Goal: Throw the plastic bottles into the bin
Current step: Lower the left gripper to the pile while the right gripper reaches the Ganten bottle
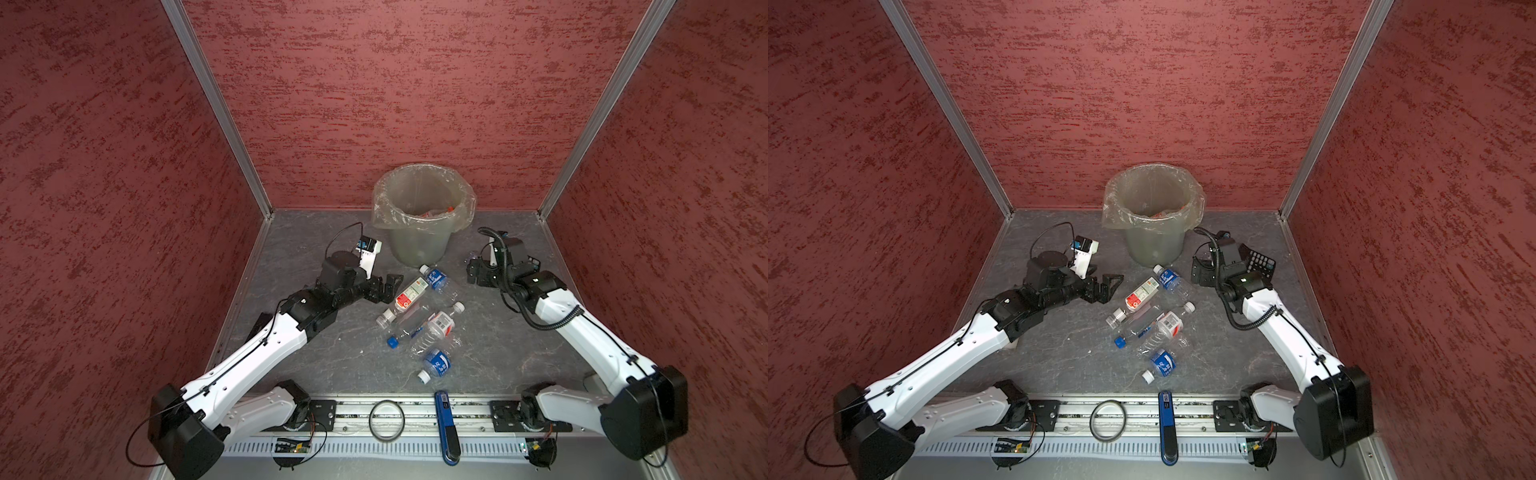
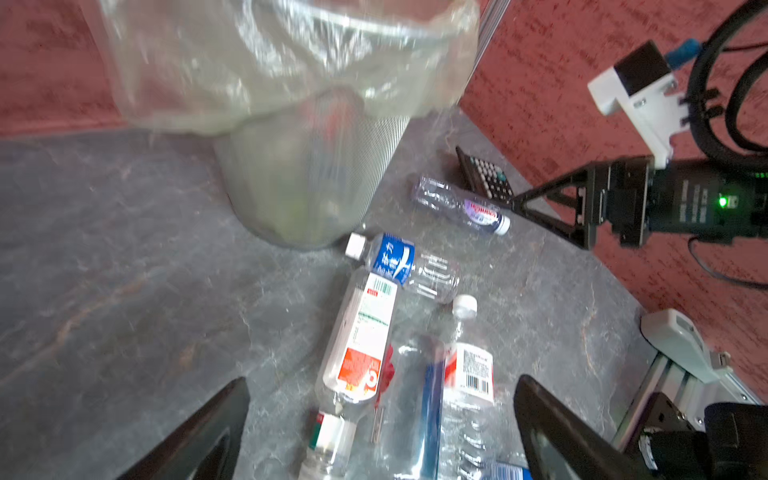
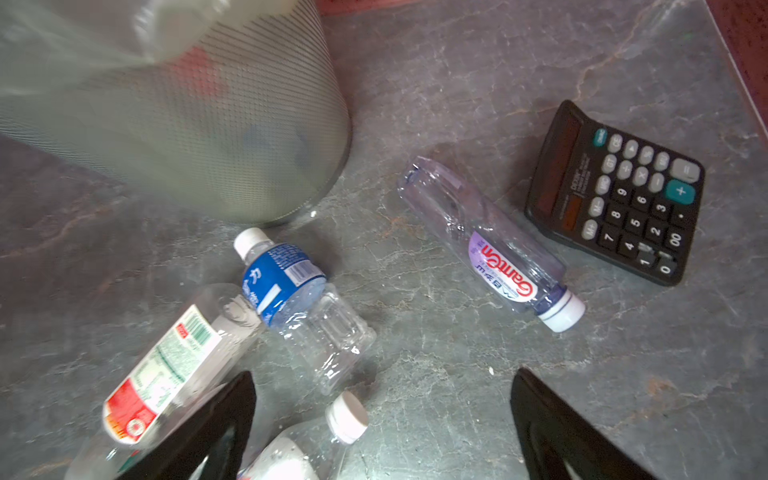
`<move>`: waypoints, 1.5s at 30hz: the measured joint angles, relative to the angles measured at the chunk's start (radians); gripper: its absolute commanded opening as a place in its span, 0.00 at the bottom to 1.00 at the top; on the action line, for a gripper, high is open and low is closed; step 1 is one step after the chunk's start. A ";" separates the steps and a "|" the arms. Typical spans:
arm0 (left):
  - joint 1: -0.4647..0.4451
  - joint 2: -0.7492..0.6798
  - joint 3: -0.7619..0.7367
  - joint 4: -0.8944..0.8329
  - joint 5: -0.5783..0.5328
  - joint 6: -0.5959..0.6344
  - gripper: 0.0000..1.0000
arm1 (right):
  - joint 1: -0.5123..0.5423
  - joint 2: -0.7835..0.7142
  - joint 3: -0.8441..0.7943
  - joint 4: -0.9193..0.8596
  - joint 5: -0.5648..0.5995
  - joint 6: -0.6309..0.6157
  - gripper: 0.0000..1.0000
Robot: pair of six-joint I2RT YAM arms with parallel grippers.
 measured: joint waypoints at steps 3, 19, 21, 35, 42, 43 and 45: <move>-0.014 -0.003 -0.045 -0.004 0.023 -0.021 1.00 | -0.012 0.100 0.040 0.000 0.050 -0.020 0.98; 0.115 -0.067 -0.094 -0.017 0.153 -0.077 0.99 | -0.168 0.486 0.223 0.079 0.060 -0.193 0.98; 0.124 -0.067 -0.103 -0.017 0.167 -0.084 0.99 | -0.184 0.503 0.221 0.095 0.043 -0.205 0.98; 0.194 -0.032 -0.113 0.012 0.262 -0.126 0.99 | -0.242 0.537 0.187 0.187 -0.137 -0.219 0.91; 0.195 -0.013 -0.113 0.031 0.285 -0.141 1.00 | -0.241 0.572 0.186 0.181 -0.166 -0.204 0.83; 0.195 -0.010 -0.113 0.033 0.285 -0.143 0.99 | -0.241 0.573 0.185 0.179 -0.171 -0.201 0.83; 0.195 -0.005 -0.113 0.034 0.286 -0.146 1.00 | -0.241 0.573 0.184 0.173 -0.178 -0.192 0.82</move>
